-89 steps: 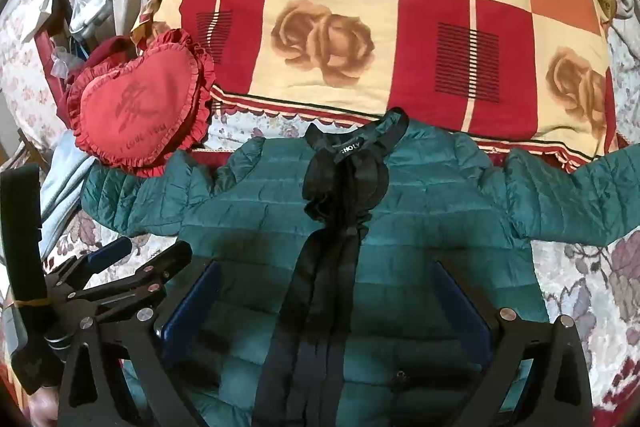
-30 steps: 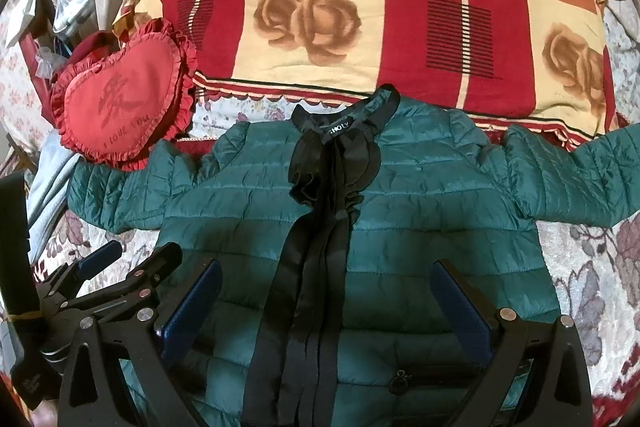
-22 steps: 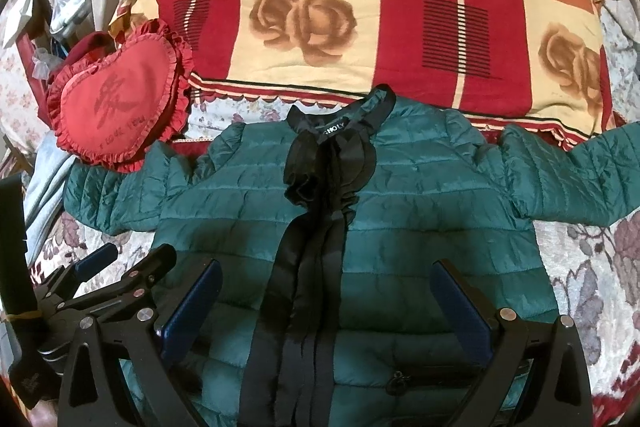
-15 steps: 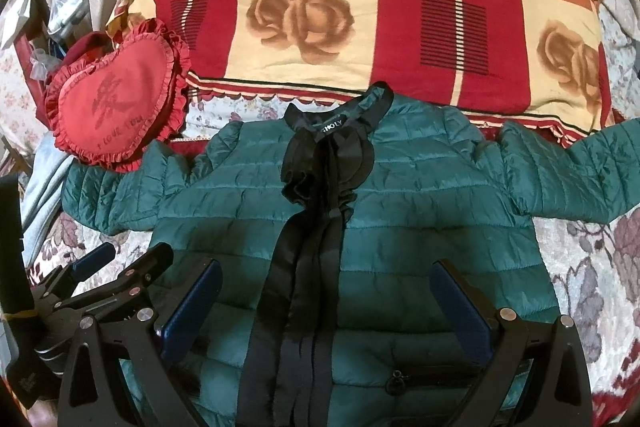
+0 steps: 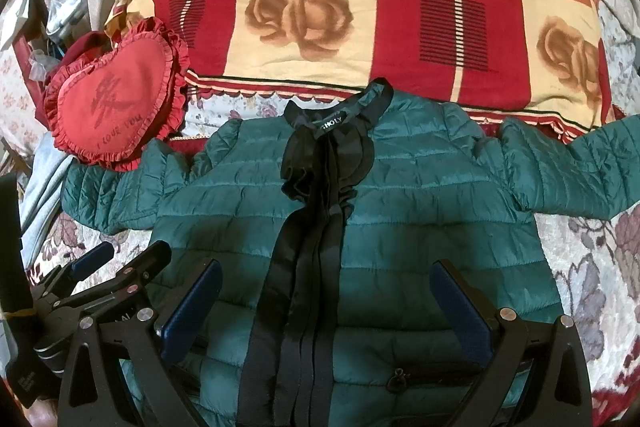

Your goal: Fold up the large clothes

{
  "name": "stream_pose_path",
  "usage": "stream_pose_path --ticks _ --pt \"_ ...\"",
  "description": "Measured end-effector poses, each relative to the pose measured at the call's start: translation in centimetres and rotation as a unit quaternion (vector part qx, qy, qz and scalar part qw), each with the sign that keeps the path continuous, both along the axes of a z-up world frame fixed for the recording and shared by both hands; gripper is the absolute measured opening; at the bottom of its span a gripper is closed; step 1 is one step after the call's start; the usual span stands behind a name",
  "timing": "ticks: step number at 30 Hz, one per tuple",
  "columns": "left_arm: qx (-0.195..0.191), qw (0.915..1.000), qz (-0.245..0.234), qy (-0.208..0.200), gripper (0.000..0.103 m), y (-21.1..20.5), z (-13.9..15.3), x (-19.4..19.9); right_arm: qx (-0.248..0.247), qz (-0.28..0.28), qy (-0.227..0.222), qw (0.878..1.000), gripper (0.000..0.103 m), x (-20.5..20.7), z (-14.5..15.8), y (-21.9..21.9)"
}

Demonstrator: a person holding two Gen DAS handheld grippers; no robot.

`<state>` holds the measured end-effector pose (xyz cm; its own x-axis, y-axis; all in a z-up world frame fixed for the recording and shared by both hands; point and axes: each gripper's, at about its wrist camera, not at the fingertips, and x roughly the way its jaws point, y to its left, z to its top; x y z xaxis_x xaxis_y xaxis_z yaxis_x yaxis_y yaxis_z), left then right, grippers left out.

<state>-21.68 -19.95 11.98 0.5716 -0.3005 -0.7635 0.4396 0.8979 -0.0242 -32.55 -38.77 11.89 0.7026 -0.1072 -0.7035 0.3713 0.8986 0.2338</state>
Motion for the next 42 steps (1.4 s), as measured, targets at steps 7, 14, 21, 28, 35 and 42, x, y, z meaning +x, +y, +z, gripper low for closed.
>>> stream_pose_path --ticks 7,14,21,28,35,42 --pt "0.002 1.0 0.008 0.002 0.089 0.7 -0.2 0.4 0.017 -0.005 0.012 1.0 0.103 0.2 -0.3 0.2" --pt "0.001 0.9995 0.031 0.002 0.089 2.6 -0.2 1.8 0.02 -0.002 0.016 1.0 0.103 0.5 -0.5 0.4" --pt "0.007 0.9976 0.069 -0.006 0.089 6.0 0.2 4.3 0.024 0.008 0.02 0.999 0.103 0.8 -0.6 0.9" --pt "0.034 0.9874 0.153 -0.018 0.089 12.3 0.4 9.6 0.024 0.016 0.02 0.999 0.103 1.0 -0.7 1.0" --pt "0.054 0.9729 0.224 -0.018 0.089 18.2 -0.3 15.2 0.035 0.021 0.032 0.999 0.103 1.4 -1.2 1.3" --pt "0.028 0.9594 0.28 -0.01 0.089 23.3 -1.0 19.6 0.023 0.031 0.042 0.998 0.103 1.9 -1.2 1.6"
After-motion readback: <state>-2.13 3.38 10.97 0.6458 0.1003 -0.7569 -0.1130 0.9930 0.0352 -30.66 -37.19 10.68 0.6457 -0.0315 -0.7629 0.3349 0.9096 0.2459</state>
